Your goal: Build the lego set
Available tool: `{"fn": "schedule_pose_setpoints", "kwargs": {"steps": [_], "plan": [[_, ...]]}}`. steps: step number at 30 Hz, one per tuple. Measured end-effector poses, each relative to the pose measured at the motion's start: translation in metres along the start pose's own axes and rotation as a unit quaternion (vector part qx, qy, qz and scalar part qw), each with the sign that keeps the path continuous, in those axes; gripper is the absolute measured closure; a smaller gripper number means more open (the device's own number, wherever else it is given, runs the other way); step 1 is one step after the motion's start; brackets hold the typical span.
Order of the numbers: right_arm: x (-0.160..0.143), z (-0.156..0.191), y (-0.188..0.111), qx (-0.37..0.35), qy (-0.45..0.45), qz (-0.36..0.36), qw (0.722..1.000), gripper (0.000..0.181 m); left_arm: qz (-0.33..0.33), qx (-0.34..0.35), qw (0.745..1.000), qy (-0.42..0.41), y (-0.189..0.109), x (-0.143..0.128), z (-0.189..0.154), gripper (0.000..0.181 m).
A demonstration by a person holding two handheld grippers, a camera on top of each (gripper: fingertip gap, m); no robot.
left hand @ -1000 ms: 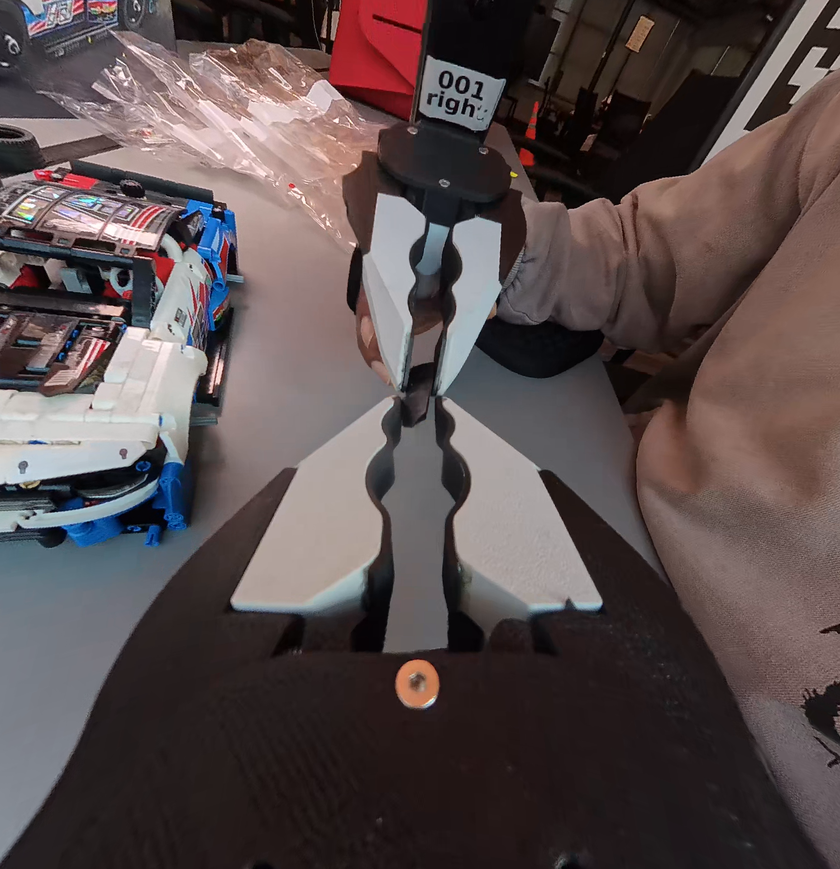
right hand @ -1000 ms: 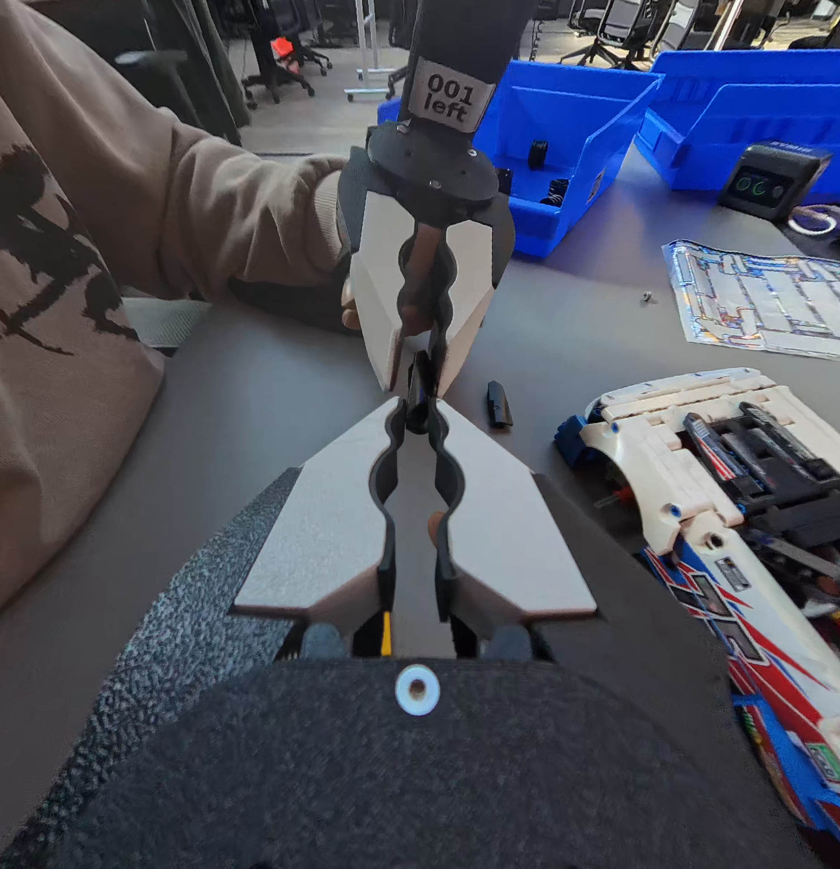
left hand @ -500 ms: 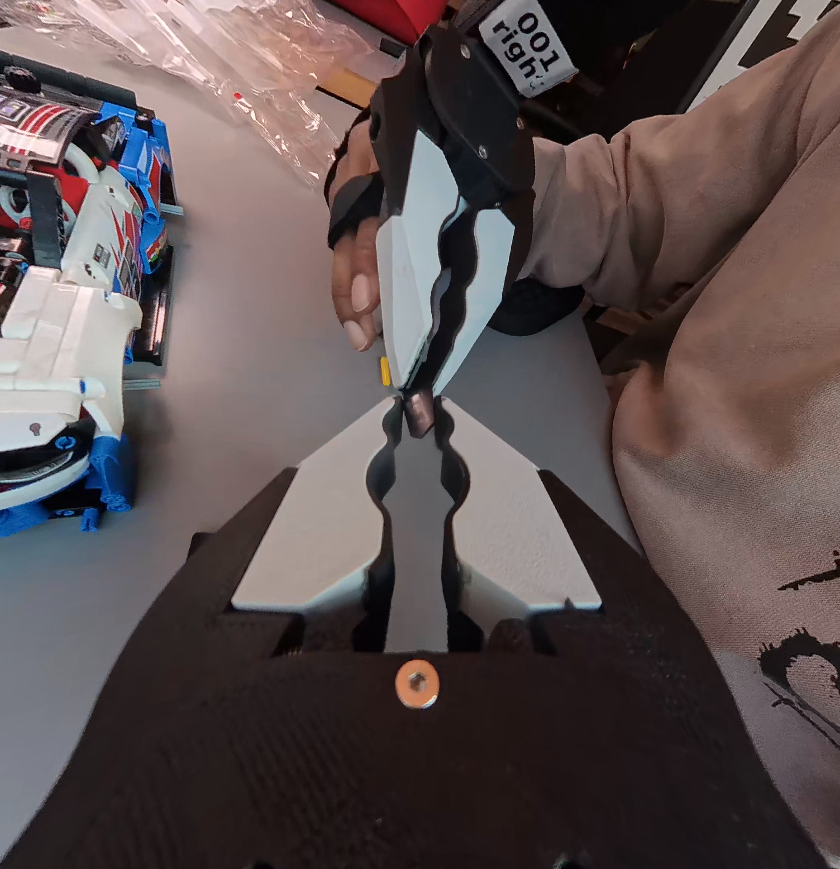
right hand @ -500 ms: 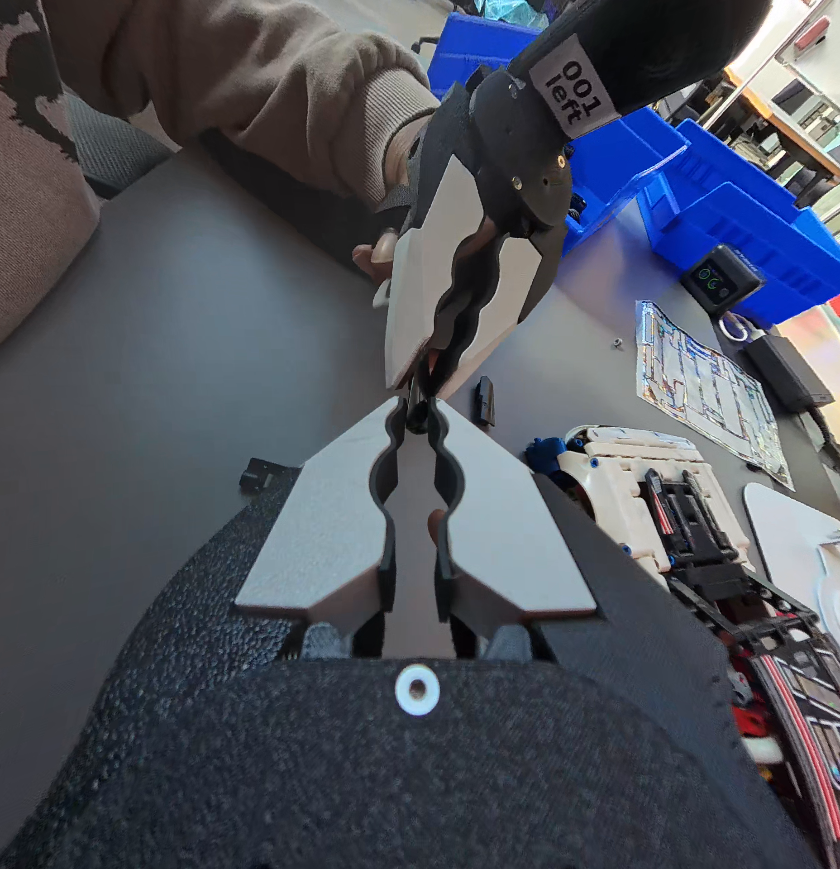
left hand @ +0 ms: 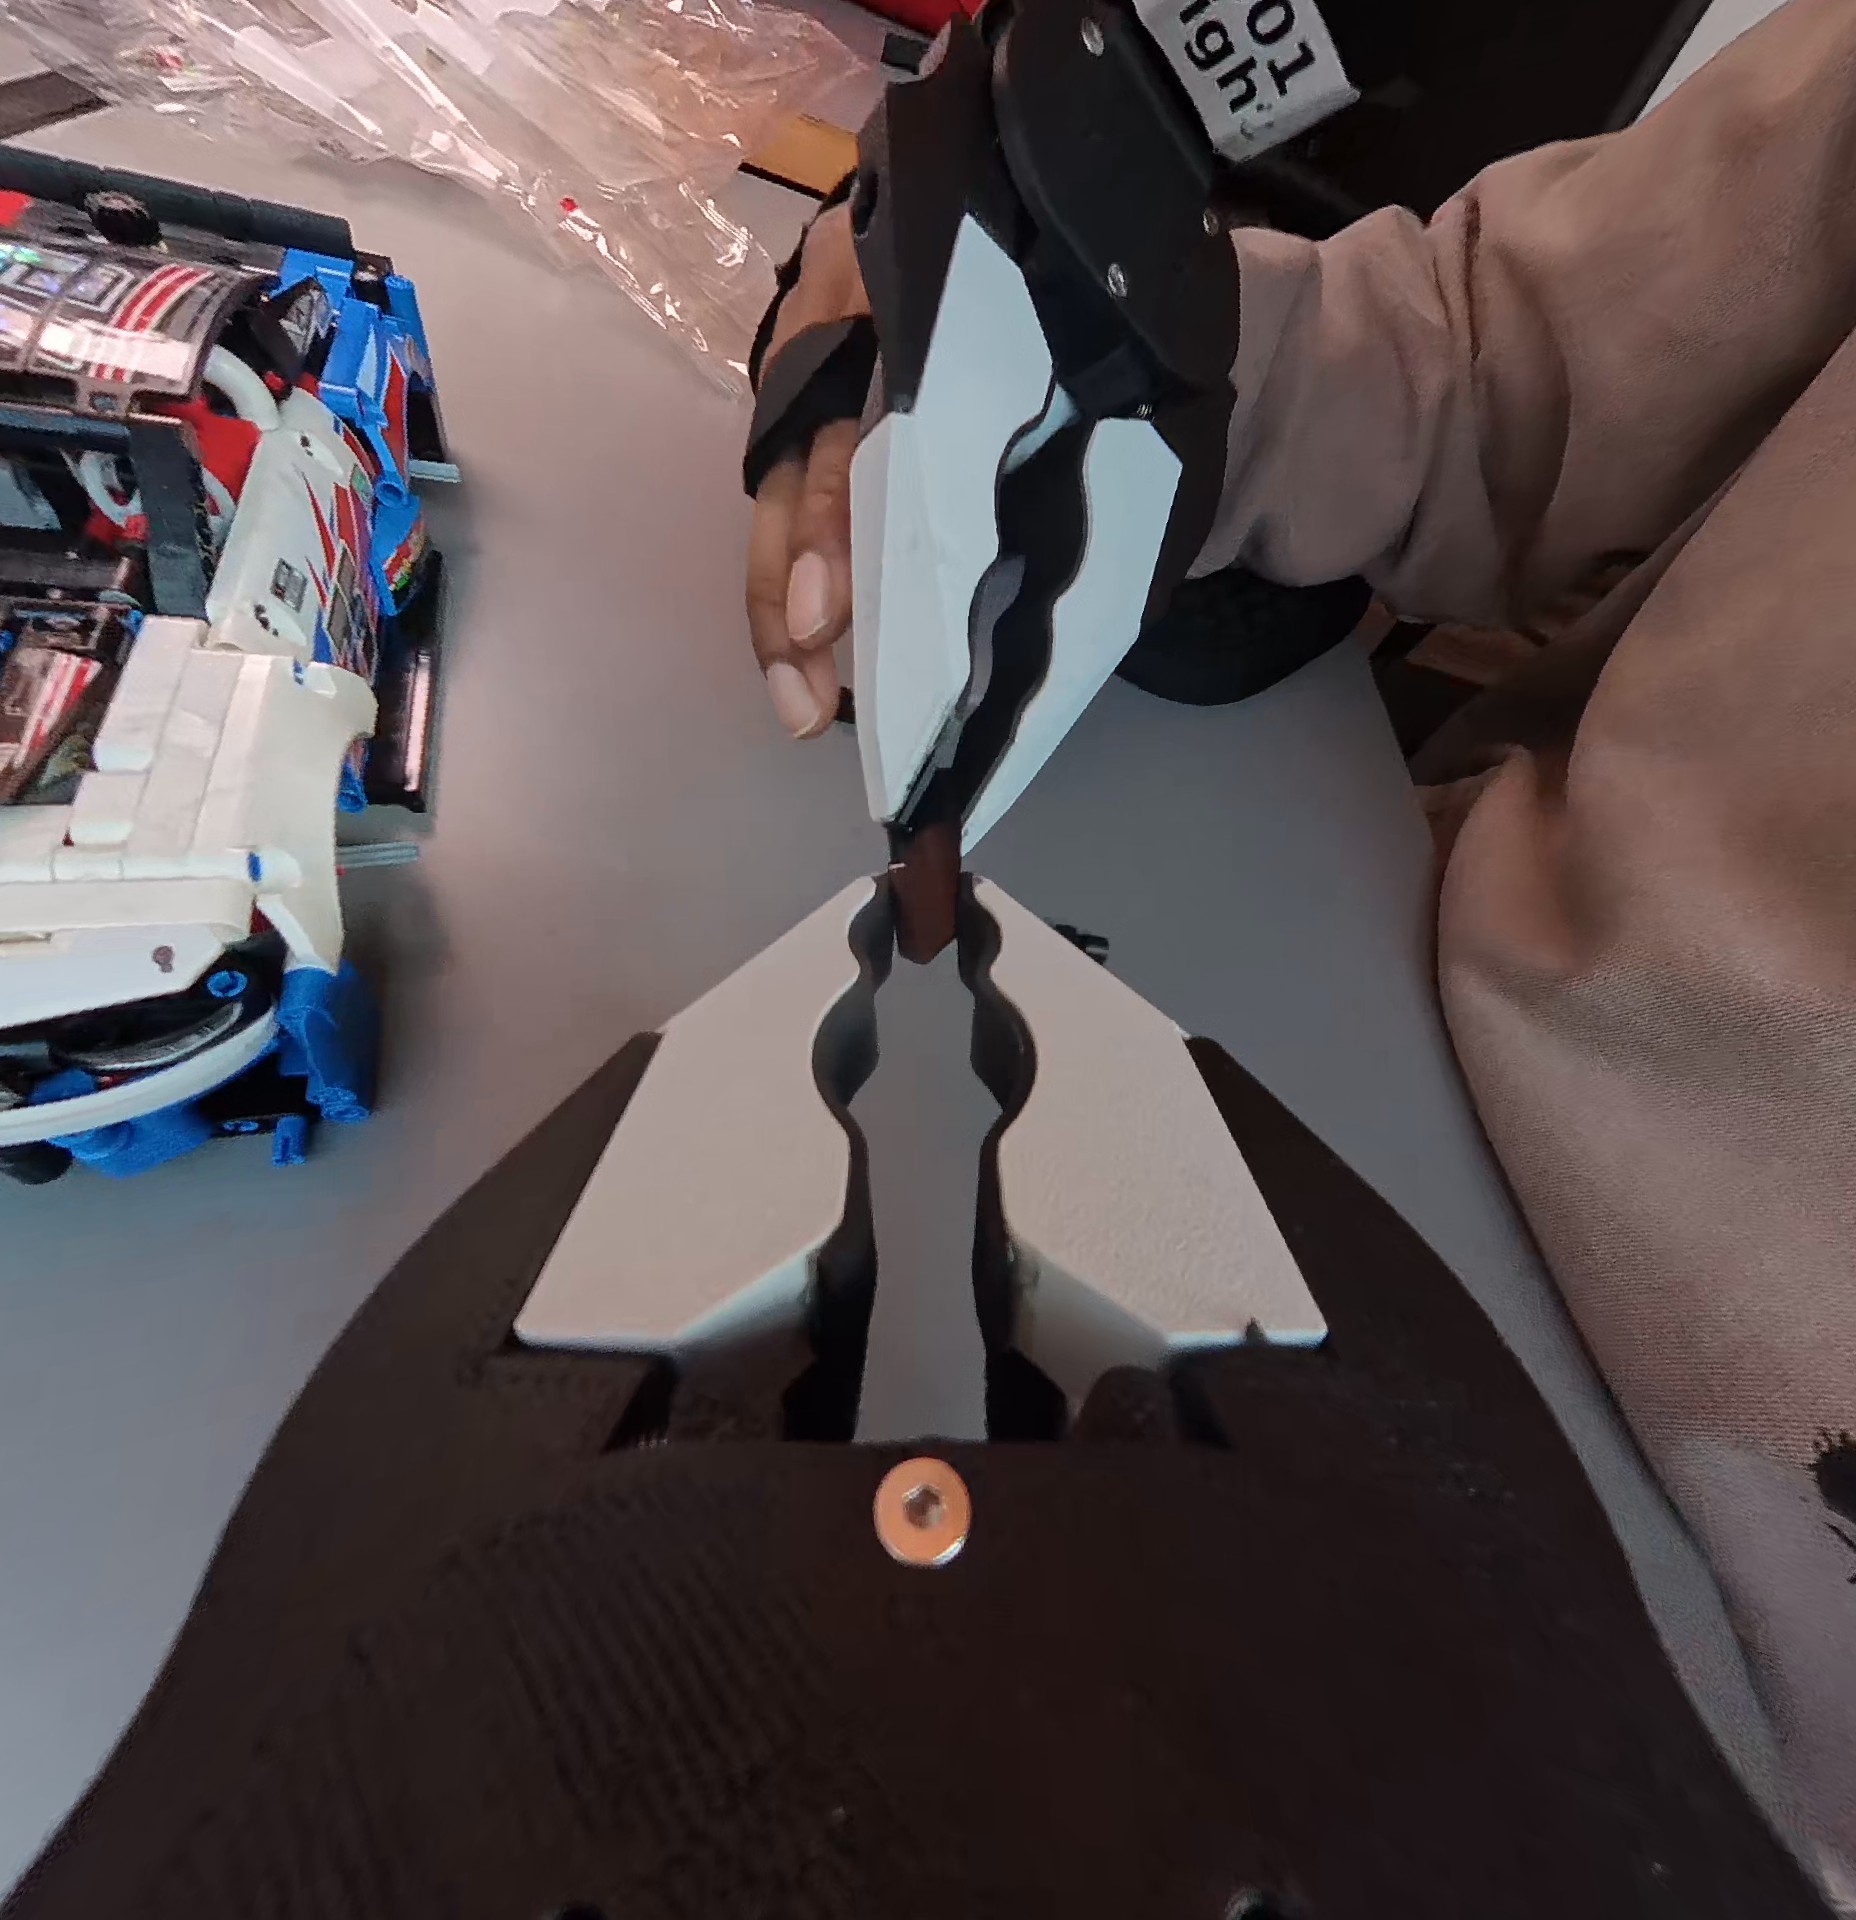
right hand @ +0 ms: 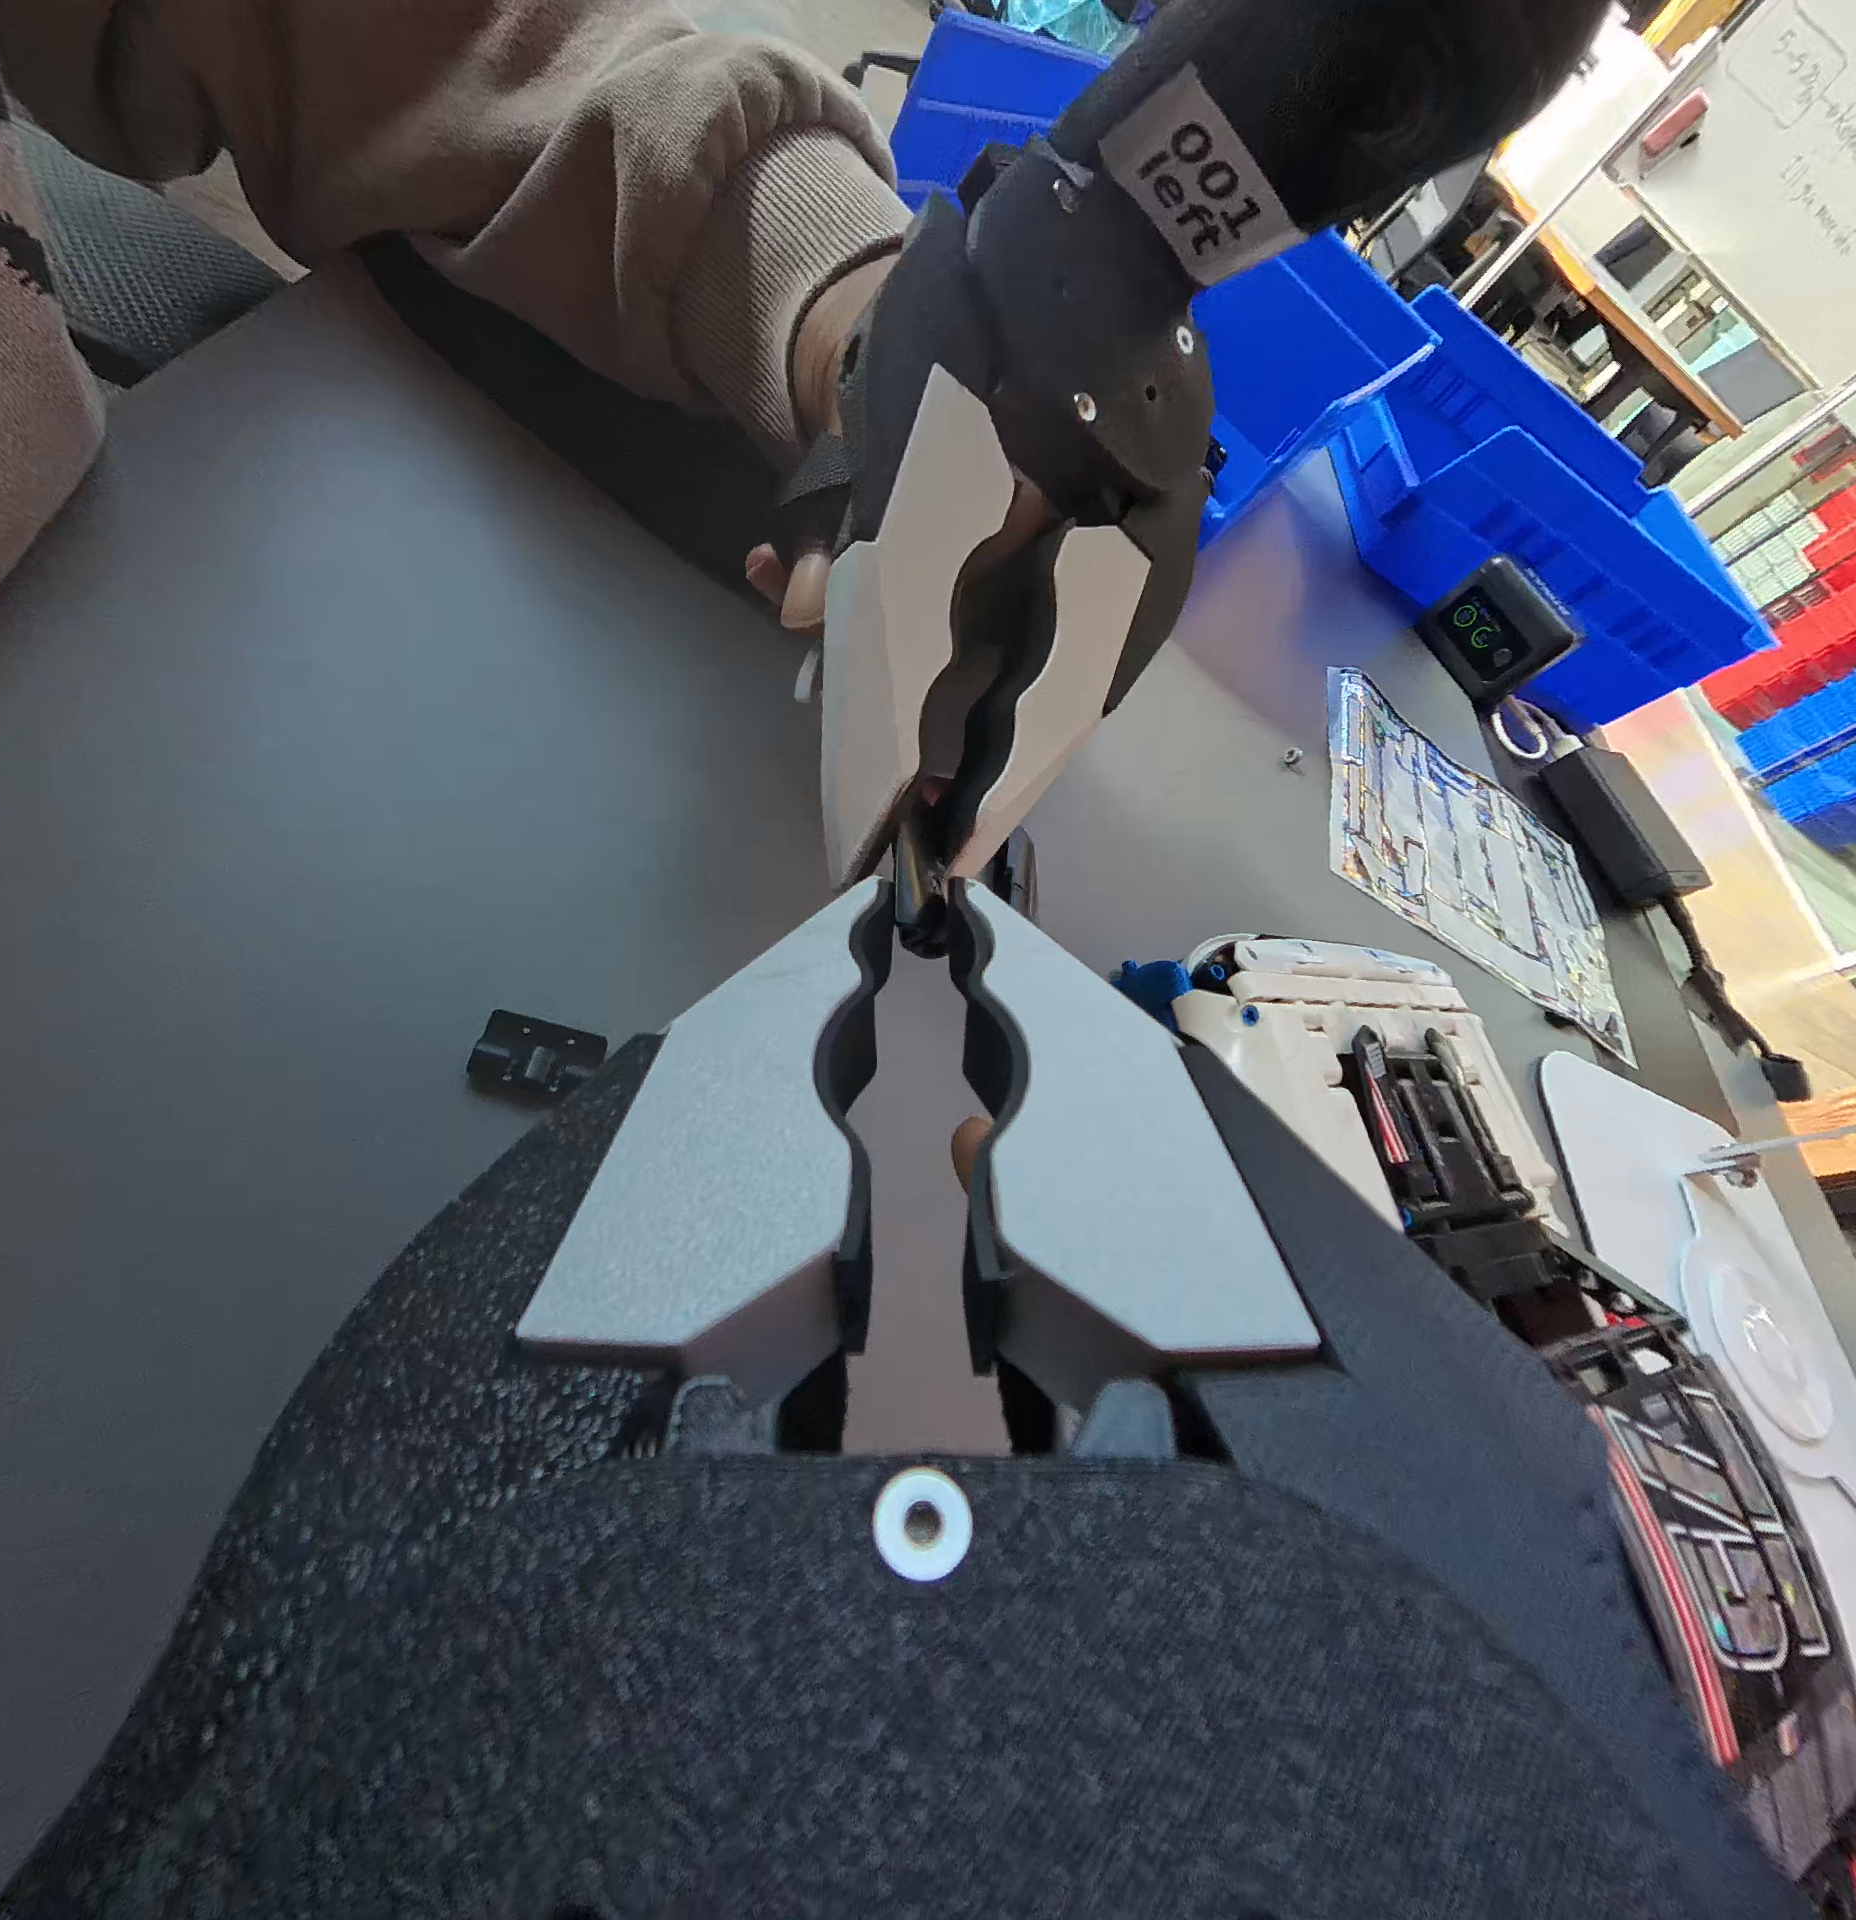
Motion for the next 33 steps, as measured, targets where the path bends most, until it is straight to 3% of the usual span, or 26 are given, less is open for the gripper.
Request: {"fn": "schedule_pose_setpoints", "kwargs": {"steps": [6,10,19,33], "plan": [[-0.011,-0.012,-0.014,0.02,0.114,0.003,0.993,0.157,0.065,0.108,0.981,0.15,0.005,-0.011,0.009,0.172],[-0.015,-0.022,-0.033,0.0,0.137,0.005,0.991,0.158,0.128,0.12,0.966,0.189,0.012,-0.025,0.009,0.172],[-0.044,-0.016,-0.068,0.027,0.187,0.093,0.978,0.16,0.148,0.098,0.967,0.18,0.019,-0.033,0.004,0.171],[-0.052,0.017,-0.043,0.111,0.193,0.194,0.955,0.174,0.158,0.067,0.974,0.149,0.023,-0.032,-0.001,0.171]]}}
Point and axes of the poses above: each gripper's, where its closed fingertips meet, y out along the fingers, x out of its top, z = x × y across the jaws, the point moved 6 cm from there along -y, back along the fingers, and after that the axes turned 5 degrees about -z, right-handed, at the moved point
